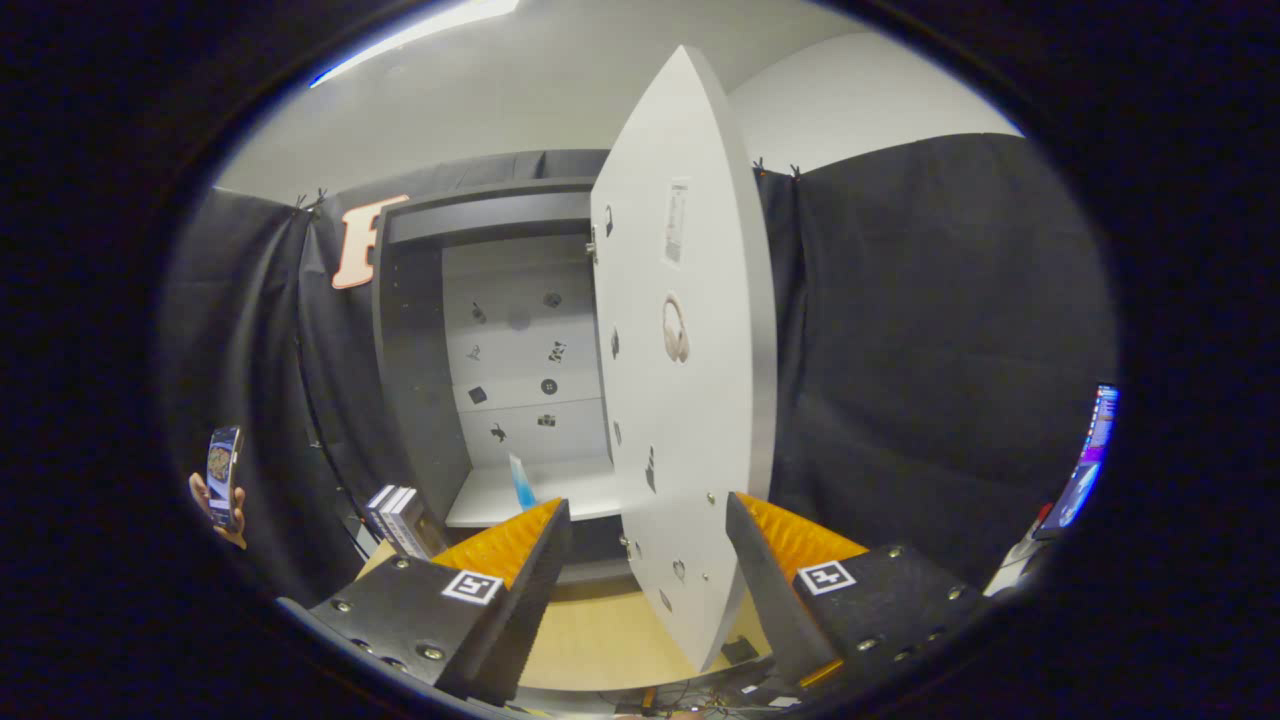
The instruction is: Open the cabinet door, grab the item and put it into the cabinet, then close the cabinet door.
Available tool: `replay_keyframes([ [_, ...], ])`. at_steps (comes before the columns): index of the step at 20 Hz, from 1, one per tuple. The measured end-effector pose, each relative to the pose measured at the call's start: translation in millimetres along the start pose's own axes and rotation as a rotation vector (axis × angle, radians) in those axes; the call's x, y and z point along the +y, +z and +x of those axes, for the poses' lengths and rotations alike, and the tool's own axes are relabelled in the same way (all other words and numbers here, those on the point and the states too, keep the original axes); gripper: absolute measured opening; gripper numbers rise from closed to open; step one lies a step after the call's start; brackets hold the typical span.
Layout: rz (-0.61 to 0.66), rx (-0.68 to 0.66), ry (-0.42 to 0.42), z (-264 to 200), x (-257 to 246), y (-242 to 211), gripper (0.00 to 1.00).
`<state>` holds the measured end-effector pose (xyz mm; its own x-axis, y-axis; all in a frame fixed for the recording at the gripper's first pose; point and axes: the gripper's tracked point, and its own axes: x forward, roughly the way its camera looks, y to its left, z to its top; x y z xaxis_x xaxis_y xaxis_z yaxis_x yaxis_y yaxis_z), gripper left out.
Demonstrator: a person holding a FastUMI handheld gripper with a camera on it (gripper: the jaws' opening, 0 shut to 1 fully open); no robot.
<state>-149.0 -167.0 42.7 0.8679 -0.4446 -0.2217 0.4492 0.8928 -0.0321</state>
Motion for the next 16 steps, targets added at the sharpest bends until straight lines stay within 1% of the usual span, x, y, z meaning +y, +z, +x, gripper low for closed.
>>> replay_keyframes([
  [3, 0.01, 0.013, -0.03, -11.0, -22.8, 0.4, 0.92],
  [6, -0.01, 0.026, -0.064, -13.2, -45.7, -5.4, 0.92],
  [10, -0.008, 0.026, -0.192, -10.6, -102.1, -5.7, 0.92],
  [12, -0.02, 0.017, -0.228, -5.8, -115.5, -5.5, 0.93],
  [14, -0.041, 0.005, -0.231, 2.1, -117.2, -2.0, 0.93],
  [16, -0.04, 0.008, -0.201, 7.9, -109.2, -2.3, 0.93],
])
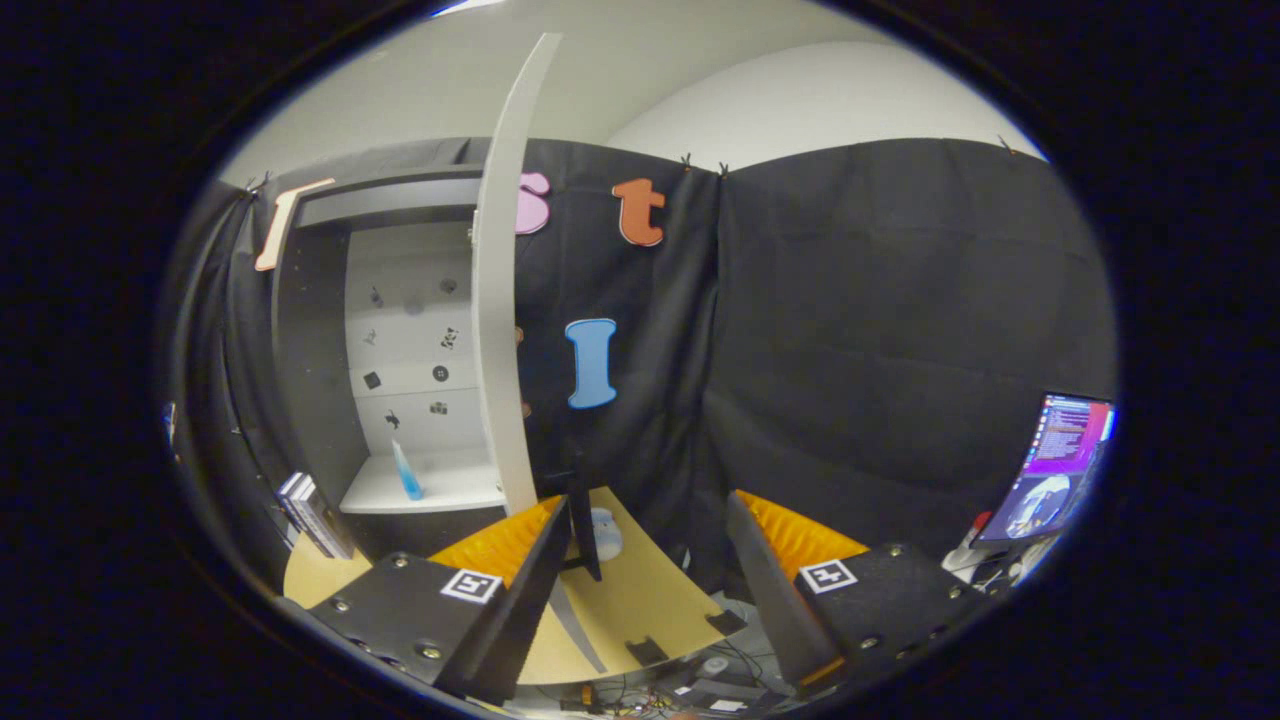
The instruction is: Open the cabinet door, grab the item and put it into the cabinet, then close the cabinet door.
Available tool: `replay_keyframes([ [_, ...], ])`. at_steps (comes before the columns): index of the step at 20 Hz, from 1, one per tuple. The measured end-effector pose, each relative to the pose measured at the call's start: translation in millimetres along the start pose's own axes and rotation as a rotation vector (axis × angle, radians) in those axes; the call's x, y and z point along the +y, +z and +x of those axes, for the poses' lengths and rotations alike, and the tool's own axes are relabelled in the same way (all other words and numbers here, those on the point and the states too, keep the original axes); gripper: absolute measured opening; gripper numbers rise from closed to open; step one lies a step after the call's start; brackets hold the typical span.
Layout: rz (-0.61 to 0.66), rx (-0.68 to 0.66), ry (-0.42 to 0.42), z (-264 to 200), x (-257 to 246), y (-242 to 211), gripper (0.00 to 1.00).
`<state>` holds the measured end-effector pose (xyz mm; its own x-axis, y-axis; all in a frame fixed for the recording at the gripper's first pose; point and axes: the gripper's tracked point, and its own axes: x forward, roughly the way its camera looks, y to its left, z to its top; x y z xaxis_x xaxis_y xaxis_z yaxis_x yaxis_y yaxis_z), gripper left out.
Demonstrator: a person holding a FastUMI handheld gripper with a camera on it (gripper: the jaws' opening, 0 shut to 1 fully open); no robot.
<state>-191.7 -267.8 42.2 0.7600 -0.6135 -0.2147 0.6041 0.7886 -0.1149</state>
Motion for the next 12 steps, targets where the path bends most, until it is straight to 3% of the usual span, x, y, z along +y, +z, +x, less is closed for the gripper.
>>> replay_keyframes([
  [12, 0.013, 0.03, 0.168, -5.2, 32.6, -5.8, 0.9],
])
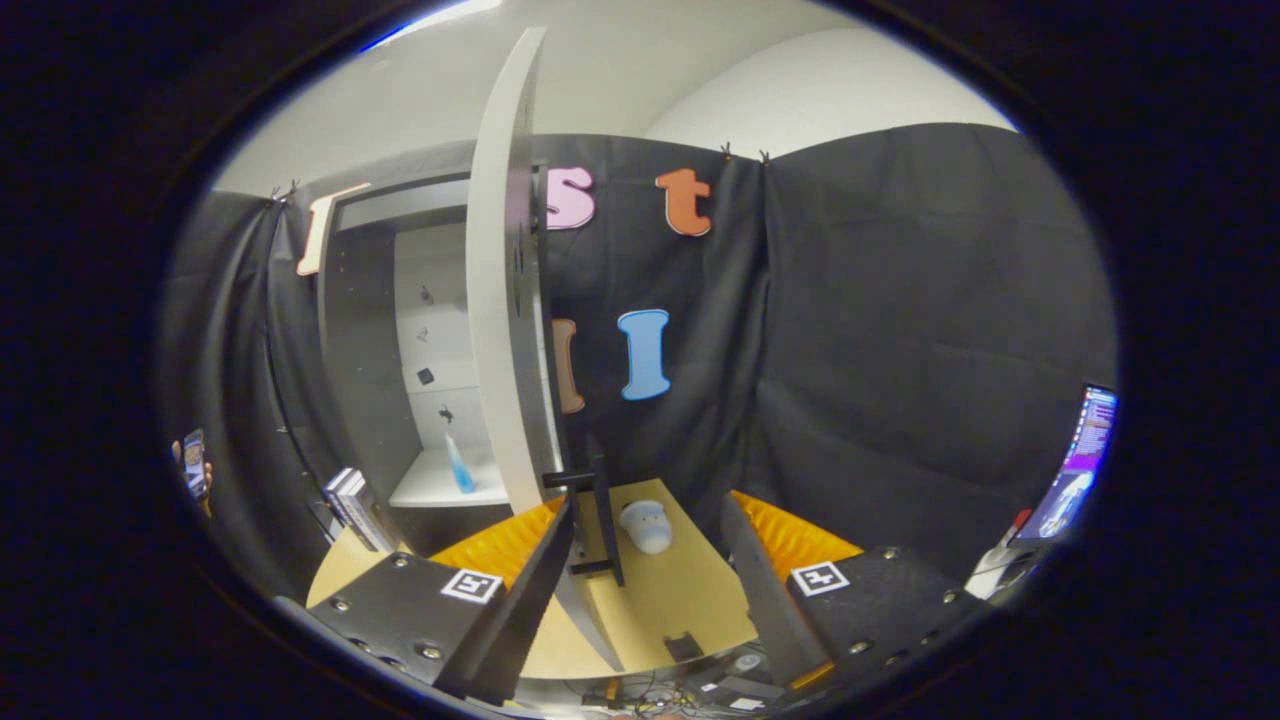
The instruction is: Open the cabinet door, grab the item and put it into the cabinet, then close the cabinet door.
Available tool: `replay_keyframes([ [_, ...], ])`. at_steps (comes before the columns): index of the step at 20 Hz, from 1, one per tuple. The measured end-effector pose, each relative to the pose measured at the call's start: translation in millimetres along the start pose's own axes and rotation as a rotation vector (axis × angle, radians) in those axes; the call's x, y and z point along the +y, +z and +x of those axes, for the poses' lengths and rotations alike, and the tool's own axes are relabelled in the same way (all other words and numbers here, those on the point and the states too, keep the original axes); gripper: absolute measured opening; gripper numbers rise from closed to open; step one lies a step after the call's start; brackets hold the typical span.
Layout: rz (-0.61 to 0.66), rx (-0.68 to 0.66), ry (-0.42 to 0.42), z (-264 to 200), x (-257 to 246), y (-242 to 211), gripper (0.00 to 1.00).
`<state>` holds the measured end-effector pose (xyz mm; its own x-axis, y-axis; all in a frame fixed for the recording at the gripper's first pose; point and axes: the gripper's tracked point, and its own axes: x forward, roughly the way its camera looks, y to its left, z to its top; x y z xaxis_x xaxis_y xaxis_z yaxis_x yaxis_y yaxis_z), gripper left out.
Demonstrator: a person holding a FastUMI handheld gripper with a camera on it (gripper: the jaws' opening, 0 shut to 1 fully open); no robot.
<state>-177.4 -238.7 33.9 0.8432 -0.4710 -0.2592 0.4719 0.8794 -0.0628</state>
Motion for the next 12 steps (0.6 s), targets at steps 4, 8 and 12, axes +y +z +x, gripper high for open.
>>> replay_keyframes([
  [4, -0.016, 0.0, 0.109, -3.9, 30.4, -2.7, 0.9],
  [8, 0.0, 0.016, 0.21, 4.6, 65.3, -7.0, 0.9],
  [12, -0.007, 0.017, 0.289, 5.1, 92.1, -6.5, 0.9],
])
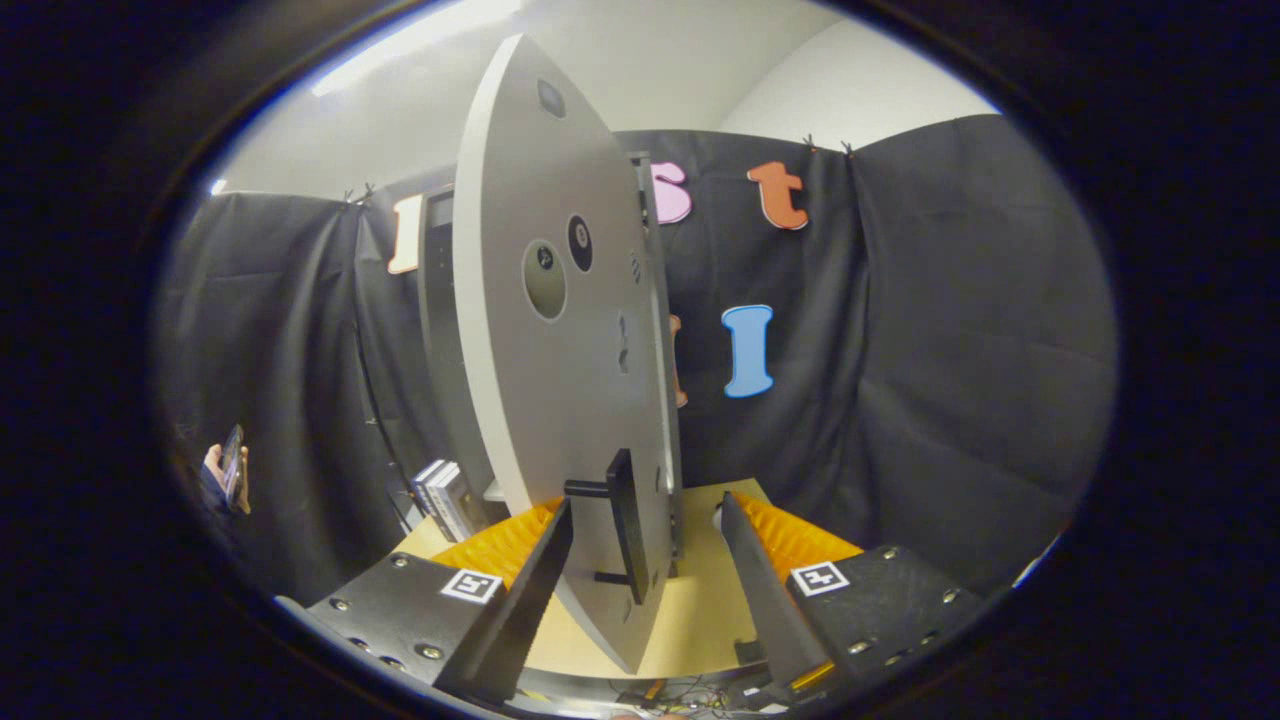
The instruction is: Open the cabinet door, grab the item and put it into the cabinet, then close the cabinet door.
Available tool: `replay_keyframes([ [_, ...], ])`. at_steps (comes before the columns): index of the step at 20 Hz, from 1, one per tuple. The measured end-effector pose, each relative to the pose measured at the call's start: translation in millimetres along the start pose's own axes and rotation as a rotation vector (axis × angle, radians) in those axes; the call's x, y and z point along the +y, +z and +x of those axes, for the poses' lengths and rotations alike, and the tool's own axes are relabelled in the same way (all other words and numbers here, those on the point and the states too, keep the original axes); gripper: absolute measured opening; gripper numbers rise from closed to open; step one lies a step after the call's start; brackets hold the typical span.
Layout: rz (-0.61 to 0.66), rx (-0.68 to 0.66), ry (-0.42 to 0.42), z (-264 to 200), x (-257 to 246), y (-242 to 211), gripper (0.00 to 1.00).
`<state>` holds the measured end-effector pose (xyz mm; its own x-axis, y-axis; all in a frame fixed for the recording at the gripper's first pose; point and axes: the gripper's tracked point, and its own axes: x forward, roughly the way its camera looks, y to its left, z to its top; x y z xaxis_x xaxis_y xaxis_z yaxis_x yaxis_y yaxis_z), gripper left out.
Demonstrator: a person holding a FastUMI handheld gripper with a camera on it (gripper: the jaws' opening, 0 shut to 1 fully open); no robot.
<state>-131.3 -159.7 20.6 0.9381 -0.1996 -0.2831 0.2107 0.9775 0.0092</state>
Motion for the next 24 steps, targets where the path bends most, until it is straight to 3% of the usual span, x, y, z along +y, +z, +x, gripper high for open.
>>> replay_keyframes([
  [11, -0.011, -0.011, 0.137, 33.4, 49.8, -0.9, 0.9],
  [24, -0.013, 0.04, 0.421, 95.7, 155.5, -14.8, 0.93],
])
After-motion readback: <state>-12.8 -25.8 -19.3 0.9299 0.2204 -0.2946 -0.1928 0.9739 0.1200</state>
